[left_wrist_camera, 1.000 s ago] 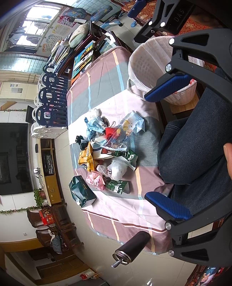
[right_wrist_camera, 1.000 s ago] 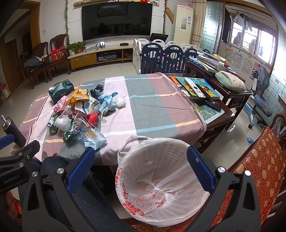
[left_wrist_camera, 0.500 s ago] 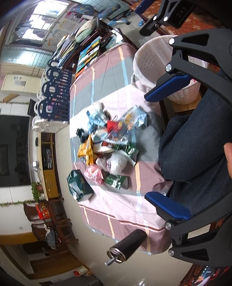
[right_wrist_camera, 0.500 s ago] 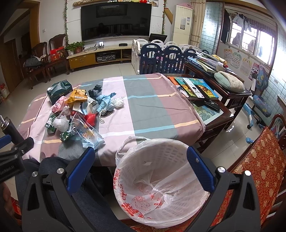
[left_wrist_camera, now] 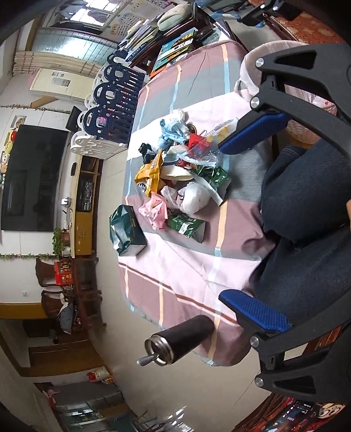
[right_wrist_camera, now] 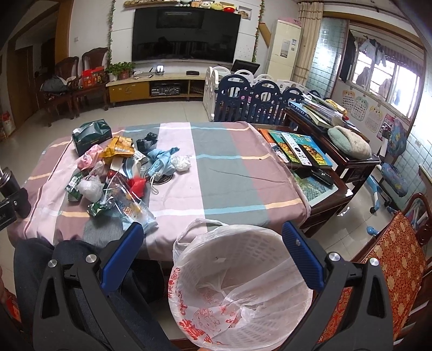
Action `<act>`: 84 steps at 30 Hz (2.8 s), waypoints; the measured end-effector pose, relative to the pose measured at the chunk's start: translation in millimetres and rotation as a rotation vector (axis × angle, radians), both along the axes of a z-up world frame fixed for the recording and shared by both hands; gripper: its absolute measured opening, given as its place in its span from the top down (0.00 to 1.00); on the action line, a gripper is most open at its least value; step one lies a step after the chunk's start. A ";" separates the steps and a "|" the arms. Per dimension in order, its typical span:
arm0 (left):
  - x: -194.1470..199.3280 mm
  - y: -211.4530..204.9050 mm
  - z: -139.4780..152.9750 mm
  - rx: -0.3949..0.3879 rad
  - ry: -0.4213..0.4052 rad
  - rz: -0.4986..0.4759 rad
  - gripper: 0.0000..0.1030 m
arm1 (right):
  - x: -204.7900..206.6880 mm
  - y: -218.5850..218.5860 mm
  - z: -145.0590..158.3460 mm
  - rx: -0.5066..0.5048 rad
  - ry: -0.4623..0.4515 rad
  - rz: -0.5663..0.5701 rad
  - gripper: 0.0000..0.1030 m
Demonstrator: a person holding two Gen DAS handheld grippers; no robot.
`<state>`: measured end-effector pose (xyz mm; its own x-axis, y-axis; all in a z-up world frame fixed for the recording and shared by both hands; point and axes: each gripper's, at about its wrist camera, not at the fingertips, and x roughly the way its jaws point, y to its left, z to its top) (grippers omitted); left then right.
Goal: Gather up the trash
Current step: 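Reach the right tool to the clear plastic bag and grasp it, then grasp the white plastic bag with the left tool while the right tool lifts the clear bag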
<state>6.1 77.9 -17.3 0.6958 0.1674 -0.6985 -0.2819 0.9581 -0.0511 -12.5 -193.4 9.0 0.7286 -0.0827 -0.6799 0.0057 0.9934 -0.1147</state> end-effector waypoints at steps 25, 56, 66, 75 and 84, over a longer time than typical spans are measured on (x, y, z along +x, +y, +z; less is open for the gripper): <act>2.3 0.0 -8.9 -0.082 0.016 -0.037 0.19 | 7.3 0.8 -4.9 0.044 0.032 -0.015 0.03; 17.5 71.4 -70.0 -0.137 0.125 0.222 0.40 | 147.3 131.7 -133.9 0.033 0.255 0.294 0.22; 27.4 66.2 -91.1 -0.135 0.182 0.199 0.38 | 155.9 135.1 -155.7 -0.004 0.285 0.326 0.60; 30.6 58.2 -97.5 -0.119 0.207 0.186 0.38 | 142.2 118.3 -136.0 0.068 0.257 0.318 0.79; 30.7 51.3 -95.4 -0.115 0.207 0.161 0.32 | 140.0 78.5 -103.9 0.141 0.215 0.226 0.79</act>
